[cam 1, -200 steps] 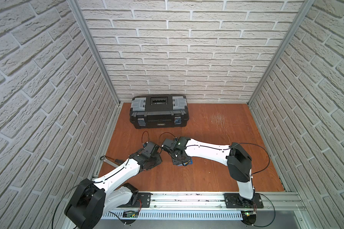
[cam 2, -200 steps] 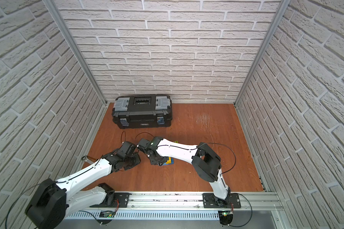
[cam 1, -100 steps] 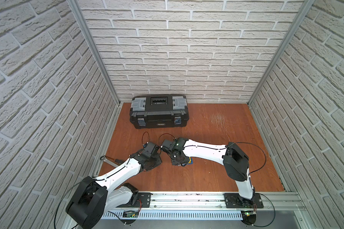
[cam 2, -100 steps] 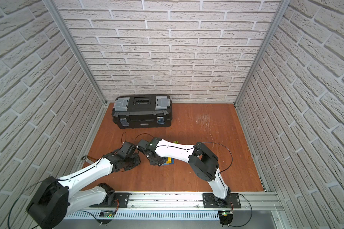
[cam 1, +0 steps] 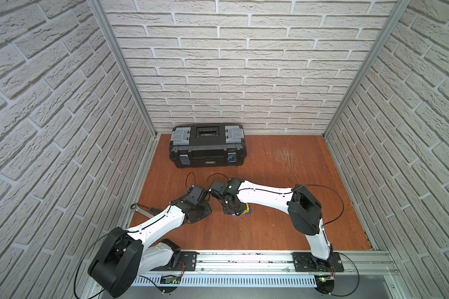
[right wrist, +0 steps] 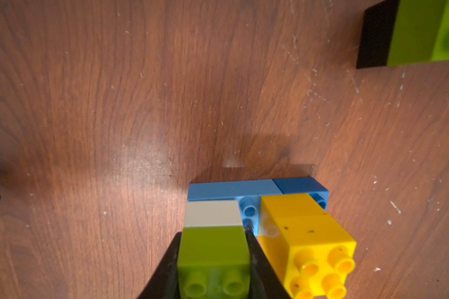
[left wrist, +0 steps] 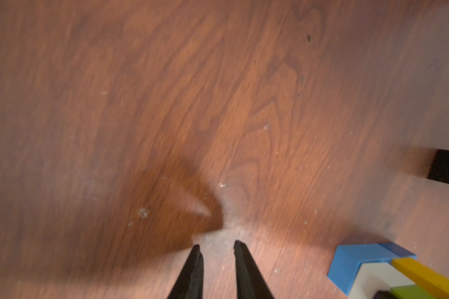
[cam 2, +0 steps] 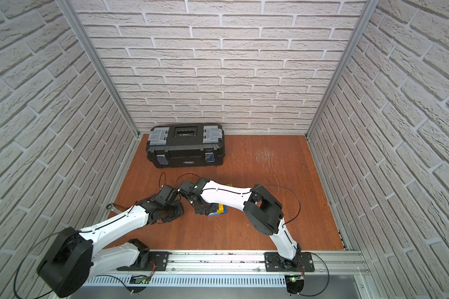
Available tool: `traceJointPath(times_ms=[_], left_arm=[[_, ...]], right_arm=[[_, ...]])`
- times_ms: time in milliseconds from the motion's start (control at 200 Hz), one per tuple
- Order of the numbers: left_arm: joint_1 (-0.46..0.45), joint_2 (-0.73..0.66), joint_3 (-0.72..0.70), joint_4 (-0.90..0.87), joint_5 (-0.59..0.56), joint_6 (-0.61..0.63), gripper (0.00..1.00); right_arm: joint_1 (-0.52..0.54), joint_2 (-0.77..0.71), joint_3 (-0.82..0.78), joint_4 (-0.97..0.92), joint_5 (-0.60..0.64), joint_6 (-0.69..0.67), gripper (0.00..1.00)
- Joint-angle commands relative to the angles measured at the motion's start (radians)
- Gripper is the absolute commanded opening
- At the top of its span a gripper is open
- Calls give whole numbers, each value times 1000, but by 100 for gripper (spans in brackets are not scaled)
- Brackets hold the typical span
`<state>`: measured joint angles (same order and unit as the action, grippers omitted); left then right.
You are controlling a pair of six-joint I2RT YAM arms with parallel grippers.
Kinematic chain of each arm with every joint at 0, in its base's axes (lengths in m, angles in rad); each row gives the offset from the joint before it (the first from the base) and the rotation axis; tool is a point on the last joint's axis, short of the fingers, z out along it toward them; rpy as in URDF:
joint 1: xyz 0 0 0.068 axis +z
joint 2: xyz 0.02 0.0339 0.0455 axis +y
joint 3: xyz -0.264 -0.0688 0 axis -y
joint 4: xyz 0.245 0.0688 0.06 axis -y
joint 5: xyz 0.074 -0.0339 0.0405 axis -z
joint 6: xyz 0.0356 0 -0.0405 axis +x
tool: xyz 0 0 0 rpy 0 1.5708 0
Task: Assemble the number 4 with lego
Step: Assemble the lego brick with the lego brick.
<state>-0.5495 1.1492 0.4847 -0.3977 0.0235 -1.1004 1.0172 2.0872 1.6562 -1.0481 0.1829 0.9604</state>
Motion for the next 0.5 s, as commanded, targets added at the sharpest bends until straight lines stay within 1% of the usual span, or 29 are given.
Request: traceJointPath(times_ms=[0, 160, 320, 495], left_arm=[[0, 7, -8, 21, 5, 11, 26], [0, 9, -3, 24, 10, 14, 26], [0, -1, 8, 12, 13, 20, 26], [0, 0, 29, -8, 21, 37, 26]], right_arm=[[-8, 89, -25, -13, -27, 30, 2], [-26, 167, -65, 41, -96, 29, 2], [-40, 223, -155, 141, -181, 44, 2], [-55, 249, -190, 148, -176, 44, 2]])
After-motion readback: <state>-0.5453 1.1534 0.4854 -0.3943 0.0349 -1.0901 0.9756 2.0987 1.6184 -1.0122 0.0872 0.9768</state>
